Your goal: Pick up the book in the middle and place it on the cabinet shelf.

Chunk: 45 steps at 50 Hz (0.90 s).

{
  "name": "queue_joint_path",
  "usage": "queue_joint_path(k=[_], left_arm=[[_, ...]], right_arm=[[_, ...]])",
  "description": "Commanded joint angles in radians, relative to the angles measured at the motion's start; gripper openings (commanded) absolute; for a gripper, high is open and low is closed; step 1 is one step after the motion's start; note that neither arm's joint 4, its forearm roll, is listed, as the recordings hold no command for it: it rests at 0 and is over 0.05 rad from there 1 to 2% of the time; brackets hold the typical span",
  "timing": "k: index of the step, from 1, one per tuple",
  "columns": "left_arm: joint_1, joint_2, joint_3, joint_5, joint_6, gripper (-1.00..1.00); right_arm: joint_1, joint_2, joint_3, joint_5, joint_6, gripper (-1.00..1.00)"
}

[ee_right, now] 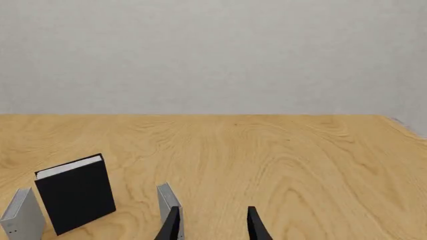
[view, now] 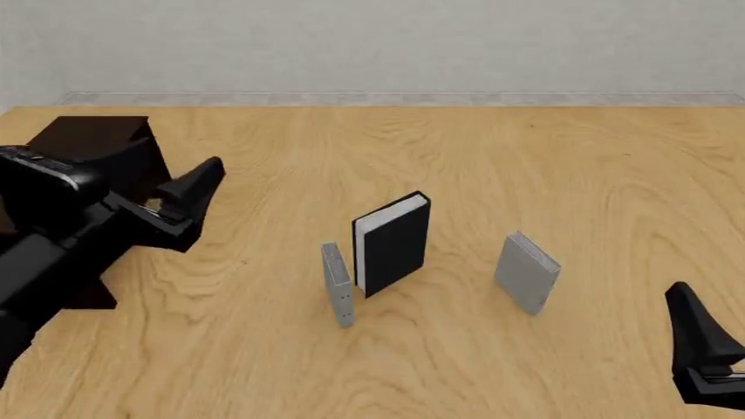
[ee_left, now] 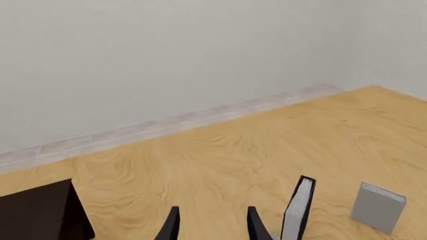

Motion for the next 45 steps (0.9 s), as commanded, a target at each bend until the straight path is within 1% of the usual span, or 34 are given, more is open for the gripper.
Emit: queue_joint_path(k=[1,7,8,9,11,12,17,21,26,27,29,30,31,32,33,34,38,39,42,43,45], left_arm=[[-0.065,0.109,-0.104,0.029,-0.021,1.0],[-0.082,0.156,-0.13,0.023,-0.034,1.0],[-0.086,0.168,-0.137,0.027,-0.046,1.0],[-0.089,0.181,-0.143,0.025,-0.033,1.0],[-0.095,0.188,-0.152,0.034,-0.058,1.0],[-0.091,0.192,-0.153,0.029,-0.047,1.0],[-0.119,0.231,-0.194,0.046,-0.049,1.0],[-0.132,0.255,-0.224,0.058,-0.049,1.0],[-0.155,0.291,-0.254,0.079,-0.073,1.0],[-0.16,0.3,-0.263,0.08,-0.069,1.0],[-0.173,0.314,-0.283,0.1,-0.103,1.0],[-0.176,0.316,-0.291,0.101,-0.084,1.0],[-0.179,0.322,-0.301,0.108,-0.096,1.0],[-0.186,0.335,-0.313,0.115,-0.093,1.0],[-0.187,0.336,-0.315,0.112,-0.069,1.0],[-0.189,0.345,-0.325,0.116,-0.08,1.0],[-0.204,0.366,-0.35,0.131,-0.072,1.0],[-0.211,0.375,-0.36,0.141,-0.082,1.0],[-0.206,0.397,-0.385,0.149,-0.067,1.0],[-0.192,0.417,-0.397,0.155,-0.033,1.0],[-0.192,0.432,-0.408,0.155,-0.047,1.0]], right_arm=[[0.0,0.008,0.002,-0.01,0.0,1.0],[0.0,0.012,0.002,-0.014,0.0,1.0],[0.0,0.012,0.002,-0.014,0.0,1.0],[0.0,0.01,0.002,-0.012,0.0,1.0],[0.0,0.01,0.002,-0.011,0.0,1.0],[0.0,0.014,0.003,-0.017,0.0,1.0],[0.0,0.004,0.0,-0.005,0.0,1.0],[0.0,0.011,0.002,-0.013,0.0,1.0],[0.0,0.003,0.001,-0.004,0.0,1.0],[0.0,0.006,0.002,-0.008,0.0,1.0],[0.0,0.0,0.0,0.0,0.0,1.0],[0.0,0.001,0.001,-0.001,0.0,1.0],[0.0,0.004,0.002,-0.006,0.0,1.0],[0.0,0.004,0.002,-0.006,0.0,1.0],[0.0,0.003,0.002,-0.005,0.0,1.0],[0.0,0.004,0.002,-0.006,0.0,1.0],[0.0,-0.002,0.0,0.002,0.0,1.0],[0.0,-0.002,0.0,0.002,0.0,1.0],[0.0,-0.002,0.0,0.002,0.0,1.0],[0.0,-0.002,0.0,0.002,0.0,1.0],[0.0,-0.002,0.0,0.002,0.0,1.0]])
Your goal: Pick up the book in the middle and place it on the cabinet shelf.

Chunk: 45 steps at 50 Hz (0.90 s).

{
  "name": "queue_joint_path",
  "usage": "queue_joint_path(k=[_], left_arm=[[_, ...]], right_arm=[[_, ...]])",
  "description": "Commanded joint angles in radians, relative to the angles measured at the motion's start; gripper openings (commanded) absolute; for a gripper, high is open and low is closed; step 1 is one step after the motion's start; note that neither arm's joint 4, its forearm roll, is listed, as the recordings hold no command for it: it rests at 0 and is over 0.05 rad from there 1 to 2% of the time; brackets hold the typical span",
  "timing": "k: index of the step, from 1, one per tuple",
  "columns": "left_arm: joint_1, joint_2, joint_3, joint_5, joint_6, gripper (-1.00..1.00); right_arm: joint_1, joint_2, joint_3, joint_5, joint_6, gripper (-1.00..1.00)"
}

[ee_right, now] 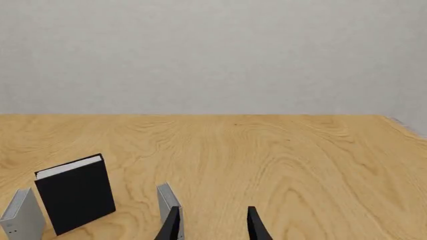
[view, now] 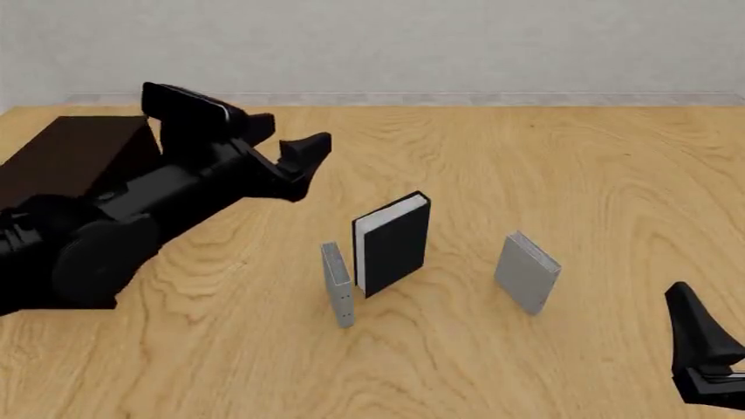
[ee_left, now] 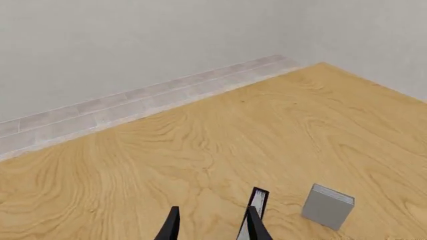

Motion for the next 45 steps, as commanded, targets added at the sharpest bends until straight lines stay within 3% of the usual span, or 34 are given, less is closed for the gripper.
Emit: queue_joint_path(k=[1,23,24,45], left_arm=[[-0.004,0.097,-0.089,0.038,0.028,1.0],[-0.036,0.236,-0.243,0.155,0.037,1.0],[-0.041,0.239,-0.245,0.156,0.063,1.0],[-0.121,0.275,-0.277,0.201,0.016,1.0]], right_arm=[[0.0,-0.003,-0.001,0.003,0.0,1.0],[0.0,-0.003,0.0,0.003,0.0,1.0],[0.0,-0.002,-0.001,0.003,0.0,1.0],[0.0,-0.003,-0.001,0.003,0.0,1.0]])
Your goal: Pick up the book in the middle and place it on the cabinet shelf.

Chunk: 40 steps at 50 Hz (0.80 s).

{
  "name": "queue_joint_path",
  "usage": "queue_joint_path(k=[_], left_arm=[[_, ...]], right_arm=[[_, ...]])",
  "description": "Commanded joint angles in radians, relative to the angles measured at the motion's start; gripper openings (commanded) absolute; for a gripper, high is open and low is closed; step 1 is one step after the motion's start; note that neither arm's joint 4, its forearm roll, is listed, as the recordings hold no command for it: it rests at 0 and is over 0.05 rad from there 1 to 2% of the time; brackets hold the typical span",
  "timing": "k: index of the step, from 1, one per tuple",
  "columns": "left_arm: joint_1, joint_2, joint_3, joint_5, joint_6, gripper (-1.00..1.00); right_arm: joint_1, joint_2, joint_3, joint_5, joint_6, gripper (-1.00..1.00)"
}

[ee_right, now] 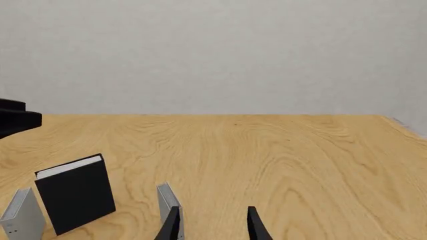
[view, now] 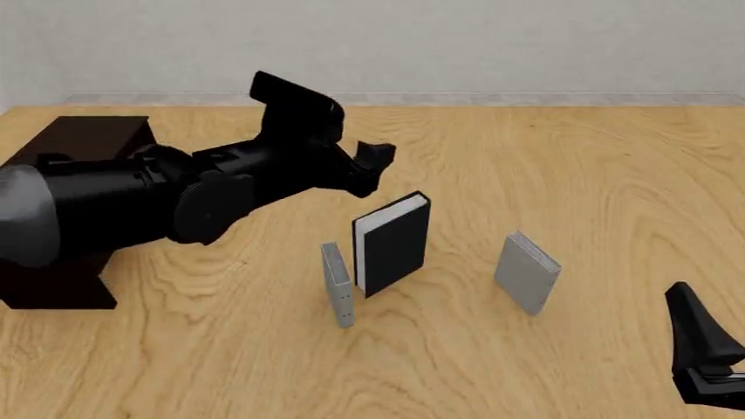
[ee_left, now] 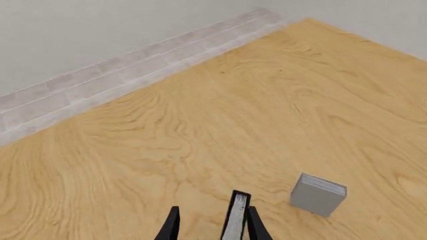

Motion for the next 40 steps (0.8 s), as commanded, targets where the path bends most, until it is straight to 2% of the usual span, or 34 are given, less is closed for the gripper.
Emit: queue_joint_path(k=[1,7,8,10,11,17,19,20,22,24,26,31,32,40], left_arm=[[-0.046,0.029,-0.018,0.031,-0.016,1.0],[-0.055,0.051,-0.035,0.052,-0.022,1.0],[-0.055,0.051,-0.036,0.053,0.003,1.0],[-0.059,0.053,-0.04,0.06,-0.029,1.0],[-0.057,0.059,-0.041,0.059,-0.011,1.0],[-0.063,0.082,-0.051,0.076,-0.04,1.0],[-0.063,0.096,-0.061,0.088,-0.03,1.0],[-0.059,0.118,-0.08,0.11,-0.058,1.0],[-0.051,0.128,-0.093,0.118,-0.029,1.0],[-0.057,0.14,-0.103,0.135,-0.053,1.0],[-0.049,0.151,-0.12,0.149,-0.017,1.0],[-0.046,0.163,-0.155,0.181,-0.026,1.0],[-0.04,0.171,-0.169,0.191,0.0,1.0],[-0.021,0.2,-0.237,0.246,0.027,1.0]], right_arm=[[0.0,0.0,0.0,0.0,0.0,1.0],[0.0,0.0,0.0,0.0,0.0,1.0],[0.0,0.0,0.0,0.0,0.0,1.0],[0.0,0.0,0.0,0.0,0.0,1.0],[0.0,0.0,0.0,0.0,0.0,1.0],[0.0,0.0,0.0,0.0,0.0,1.0],[0.0,0.0,0.0,0.0,0.0,1.0],[0.0,0.0,0.0,0.0,0.0,1.0],[0.0,0.0,0.0,0.0,0.0,1.0],[0.0,0.0,0.0,0.0,0.0,1.0],[0.0,0.0,0.0,0.0,0.0,1.0],[0.0,0.0,0.0,0.0,0.0,1.0],[0.0,0.0,0.0,0.0,0.0,1.0],[0.0,0.0,0.0,0.0,0.0,1.0]])
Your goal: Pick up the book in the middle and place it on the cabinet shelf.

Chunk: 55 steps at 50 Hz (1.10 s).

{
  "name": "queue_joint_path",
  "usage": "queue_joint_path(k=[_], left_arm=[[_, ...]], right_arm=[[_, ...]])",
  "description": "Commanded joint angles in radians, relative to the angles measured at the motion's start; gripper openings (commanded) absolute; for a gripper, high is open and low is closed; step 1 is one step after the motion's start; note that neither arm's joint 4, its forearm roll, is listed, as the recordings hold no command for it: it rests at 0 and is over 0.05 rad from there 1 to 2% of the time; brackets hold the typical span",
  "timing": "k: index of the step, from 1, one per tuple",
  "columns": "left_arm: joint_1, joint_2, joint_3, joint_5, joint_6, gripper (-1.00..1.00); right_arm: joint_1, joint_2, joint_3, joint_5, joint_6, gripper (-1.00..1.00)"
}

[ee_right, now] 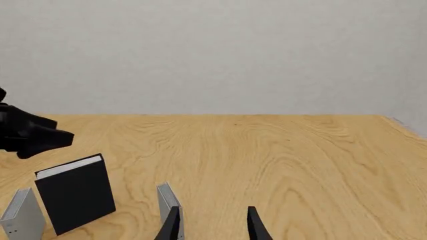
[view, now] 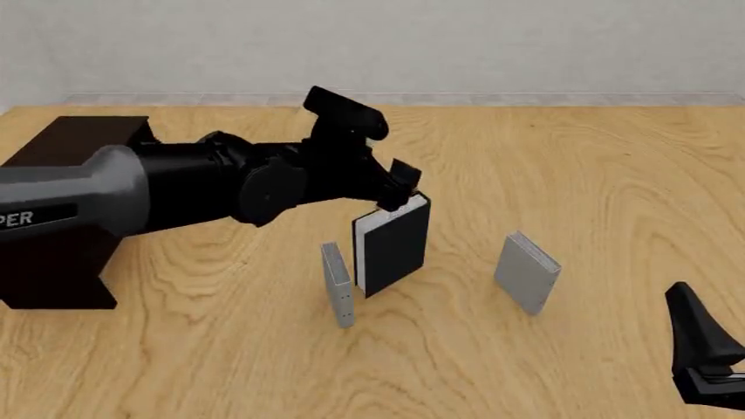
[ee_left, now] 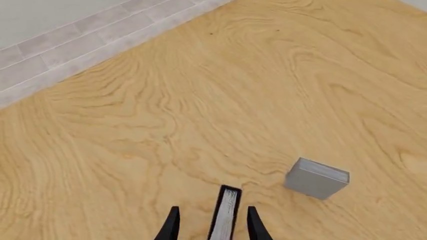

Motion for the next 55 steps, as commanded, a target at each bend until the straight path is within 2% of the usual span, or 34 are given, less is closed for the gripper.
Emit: queue_joint_path(k=[1,22,40,42,43,55], left_arm=[[0.016,0.042,-0.075,0.068,0.035,1.0],[-0.023,0.085,-0.074,0.067,0.017,1.0],[-0.017,0.138,-0.102,0.064,0.034,1.0],[-0.02,0.144,-0.106,0.065,0.011,1.0],[-0.02,0.147,-0.103,0.06,0.027,1.0],[-0.04,0.19,-0.108,0.053,0.017,1.0]], right_arm=[[0.0,0.0,0.0,0.0,0.0,1.0],[0.0,0.0,0.0,0.0,0.0,1.0],[0.0,0.0,0.0,0.0,0.0,1.0],[0.0,0.0,0.0,0.0,0.0,1.0],[0.0,0.0,0.0,0.0,0.0,1.0],[0.0,0.0,0.0,0.0,0.0,1.0]])
